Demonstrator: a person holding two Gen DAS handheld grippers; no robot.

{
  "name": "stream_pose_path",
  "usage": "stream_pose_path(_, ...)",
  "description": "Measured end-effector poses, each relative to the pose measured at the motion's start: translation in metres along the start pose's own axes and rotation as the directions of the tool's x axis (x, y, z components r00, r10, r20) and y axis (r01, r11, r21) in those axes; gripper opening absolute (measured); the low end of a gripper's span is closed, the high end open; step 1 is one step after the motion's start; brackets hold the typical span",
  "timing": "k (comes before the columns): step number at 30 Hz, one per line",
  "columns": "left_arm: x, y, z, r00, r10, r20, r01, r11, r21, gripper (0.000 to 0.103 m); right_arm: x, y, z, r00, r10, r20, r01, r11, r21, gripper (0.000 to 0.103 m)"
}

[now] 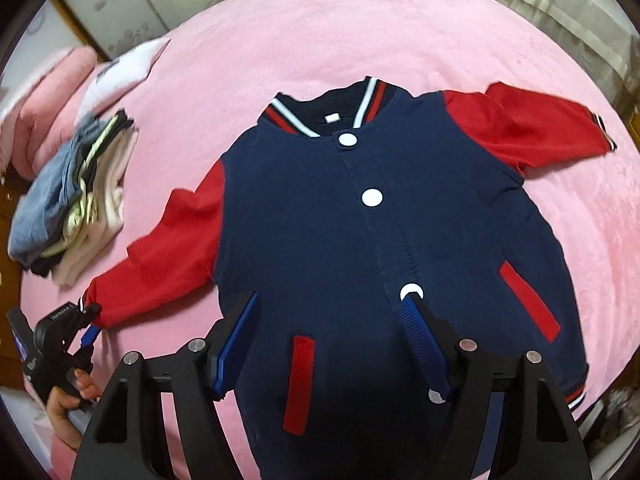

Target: Fold large clothes

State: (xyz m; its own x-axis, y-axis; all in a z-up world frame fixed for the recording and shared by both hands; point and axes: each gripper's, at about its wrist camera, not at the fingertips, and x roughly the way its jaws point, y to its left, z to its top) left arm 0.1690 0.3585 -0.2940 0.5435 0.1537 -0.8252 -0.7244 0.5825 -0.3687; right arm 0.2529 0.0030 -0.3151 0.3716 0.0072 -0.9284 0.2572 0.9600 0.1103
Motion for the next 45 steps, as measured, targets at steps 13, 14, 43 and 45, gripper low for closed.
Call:
stream_pose_path(13,-0.079,-0.177,-0.080,0.950,-0.271,0.154,0.116,0.767,0.631,0.018,0.017,-0.051,0.027,0.999,-0.018,0.045,0.016,0.999,0.032,0.074)
stream_pose_path(14,-0.078,-0.190,-0.090,0.950,-0.280,0.139,0.122,0.742,0.659,0.018,0.013,-0.057,0.030,0.999,-0.020,0.048,0.018,0.999,0.033,0.074)
stream_pose_path(43,-0.034,-0.130,-0.157,0.962,0.139,-0.236,0.041,0.778,0.627,0.079,0.173,-0.045,0.095,0.905,0.327,-0.271,-0.349,0.937,-0.035,0.024)
stream_pose_path(45,-0.031,-0.130,-0.153,0.964,0.168,-0.208,0.008,0.758,0.652,0.079,0.172,-0.037,0.101,0.904,0.351,-0.243,-0.368,0.929,-0.028,0.014)
